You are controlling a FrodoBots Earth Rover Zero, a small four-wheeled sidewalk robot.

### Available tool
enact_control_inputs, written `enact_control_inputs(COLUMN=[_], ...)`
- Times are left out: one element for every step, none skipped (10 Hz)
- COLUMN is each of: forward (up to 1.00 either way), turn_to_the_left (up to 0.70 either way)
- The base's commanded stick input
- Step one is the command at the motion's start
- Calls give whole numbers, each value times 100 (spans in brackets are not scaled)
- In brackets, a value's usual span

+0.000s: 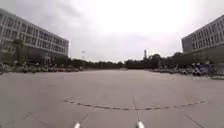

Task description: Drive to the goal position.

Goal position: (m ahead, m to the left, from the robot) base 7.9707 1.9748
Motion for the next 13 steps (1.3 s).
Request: enact_control_inputs(forward=[50, 50, 50, 50, 50, 50, 50, 50, 50, 50, 50, 50, 50], turn_to_the_left=[0, 0, 0, 0, 0, 0, 0, 0, 0, 0, 0, 0, 0])
